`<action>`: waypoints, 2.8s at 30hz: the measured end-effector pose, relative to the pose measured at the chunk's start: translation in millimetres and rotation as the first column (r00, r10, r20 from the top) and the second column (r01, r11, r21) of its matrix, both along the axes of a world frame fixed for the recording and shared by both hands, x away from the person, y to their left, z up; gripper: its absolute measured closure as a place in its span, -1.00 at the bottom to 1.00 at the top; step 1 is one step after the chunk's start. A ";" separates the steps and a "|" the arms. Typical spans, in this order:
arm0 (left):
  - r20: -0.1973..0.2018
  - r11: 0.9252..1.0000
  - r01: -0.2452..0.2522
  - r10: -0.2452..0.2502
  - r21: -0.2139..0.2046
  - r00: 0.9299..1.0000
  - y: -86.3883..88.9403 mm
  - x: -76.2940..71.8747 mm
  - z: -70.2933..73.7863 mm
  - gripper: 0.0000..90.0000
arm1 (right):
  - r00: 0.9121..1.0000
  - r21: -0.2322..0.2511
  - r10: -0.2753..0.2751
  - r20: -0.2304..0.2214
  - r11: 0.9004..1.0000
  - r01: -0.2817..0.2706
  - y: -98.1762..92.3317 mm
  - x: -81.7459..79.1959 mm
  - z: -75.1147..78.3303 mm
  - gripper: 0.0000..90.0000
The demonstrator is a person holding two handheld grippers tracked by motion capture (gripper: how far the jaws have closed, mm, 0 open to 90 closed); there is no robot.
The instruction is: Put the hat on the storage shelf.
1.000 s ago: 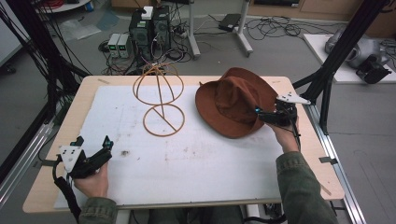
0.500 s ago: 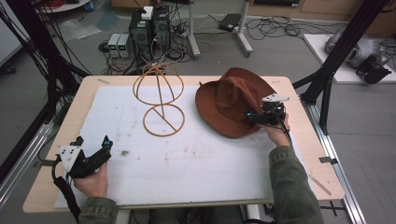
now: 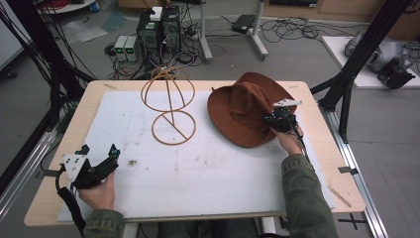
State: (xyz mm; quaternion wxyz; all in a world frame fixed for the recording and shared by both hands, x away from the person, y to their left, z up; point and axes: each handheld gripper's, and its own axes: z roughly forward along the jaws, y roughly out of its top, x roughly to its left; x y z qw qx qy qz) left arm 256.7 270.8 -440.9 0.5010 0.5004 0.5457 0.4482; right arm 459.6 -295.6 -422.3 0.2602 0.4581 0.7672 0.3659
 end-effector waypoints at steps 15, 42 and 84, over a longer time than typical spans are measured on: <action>-0.003 1.000 0.000 0.000 -0.015 1.000 2.3 -1.0 -0.1 -0.74 | 1.000 0.135 -0.016 0.017 0.991 0.014 -2.7 -6.3 7.7 0.99; -0.003 1.000 -0.004 0.004 -0.012 1.000 2.3 -1.2 -0.3 -0.74 | 0.858 0.478 -0.216 0.466 0.877 -0.039 -15.8 -61.7 60.5 0.98; 0.007 0.998 0.007 -0.006 -0.068 1.000 7.3 -2.2 0.2 -0.74 | 0.810 0.422 0.048 0.585 0.835 -0.354 153.8 -78.9 154.3 0.98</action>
